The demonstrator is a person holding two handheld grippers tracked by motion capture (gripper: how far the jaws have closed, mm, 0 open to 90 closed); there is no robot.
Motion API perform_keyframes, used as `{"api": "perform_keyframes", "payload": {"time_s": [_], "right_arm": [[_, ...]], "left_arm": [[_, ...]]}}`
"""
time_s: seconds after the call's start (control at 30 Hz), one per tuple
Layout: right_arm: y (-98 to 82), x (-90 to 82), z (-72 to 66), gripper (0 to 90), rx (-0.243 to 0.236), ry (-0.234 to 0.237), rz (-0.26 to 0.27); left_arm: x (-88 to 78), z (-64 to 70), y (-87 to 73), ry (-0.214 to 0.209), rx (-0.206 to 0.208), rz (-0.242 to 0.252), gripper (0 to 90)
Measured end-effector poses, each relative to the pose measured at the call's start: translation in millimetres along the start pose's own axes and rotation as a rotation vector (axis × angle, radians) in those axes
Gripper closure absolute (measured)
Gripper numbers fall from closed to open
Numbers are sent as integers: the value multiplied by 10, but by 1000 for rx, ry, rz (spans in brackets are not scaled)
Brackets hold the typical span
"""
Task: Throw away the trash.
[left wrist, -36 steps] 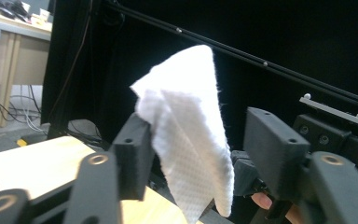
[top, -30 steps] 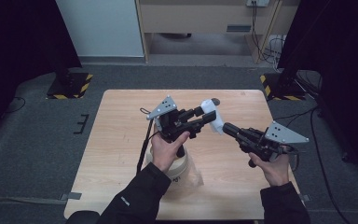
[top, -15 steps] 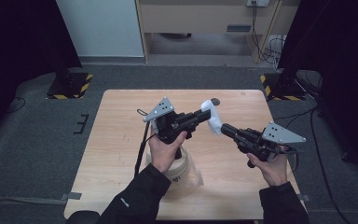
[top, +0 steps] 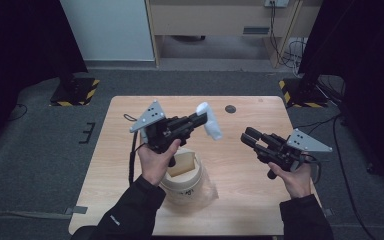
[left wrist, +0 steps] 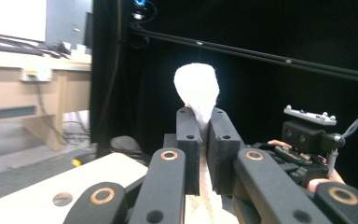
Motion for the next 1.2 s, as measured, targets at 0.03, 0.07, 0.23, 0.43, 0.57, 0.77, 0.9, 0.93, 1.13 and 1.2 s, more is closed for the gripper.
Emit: {"api": "perform_keyframes", "payload": {"time_s": [0.03,0.07,0.23,0.43,0.57,0.77,0.9,0.93,1.13,1.2], "right_arm": [[-27,8,10,665,1,-5,-9],[-72,20,31,654,-4,-15,-26],[-255,42,116,609,-10,-51,-84],[-556,32,242,530,-2,-86,-182],[-753,25,302,503,13,-111,-249],[-937,5,337,485,24,-122,-313],[-989,-16,351,485,34,-129,-326],[-1001,-21,355,485,34,-131,-331],[-1045,-25,364,486,29,-131,-347],[-1050,-27,364,487,29,-130,-350]], "left_arm": [[-67,-35,30,10,3,6,840],[-107,-59,47,18,3,12,840],[-385,-232,112,68,1,41,839],[-644,-415,60,119,3,35,837],[-760,-522,-35,142,-13,29,837],[-858,-632,-212,157,-45,7,837],[-906,-675,-329,160,-60,-11,837],[-914,-685,-353,163,-64,-15,837],[-902,-732,-460,173,-74,-49,837],[-883,-742,-504,179,-72,-62,837]]}}
Point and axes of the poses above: each handheld gripper's, and its own axes: x roughly forward along the jaws, y roughly out of its top, z roughly to its right, the point moved 4 cm from there along x, roughly forward along the jaws, and after that the axes turned 6 degrees about -x, right-handed, at the moved point
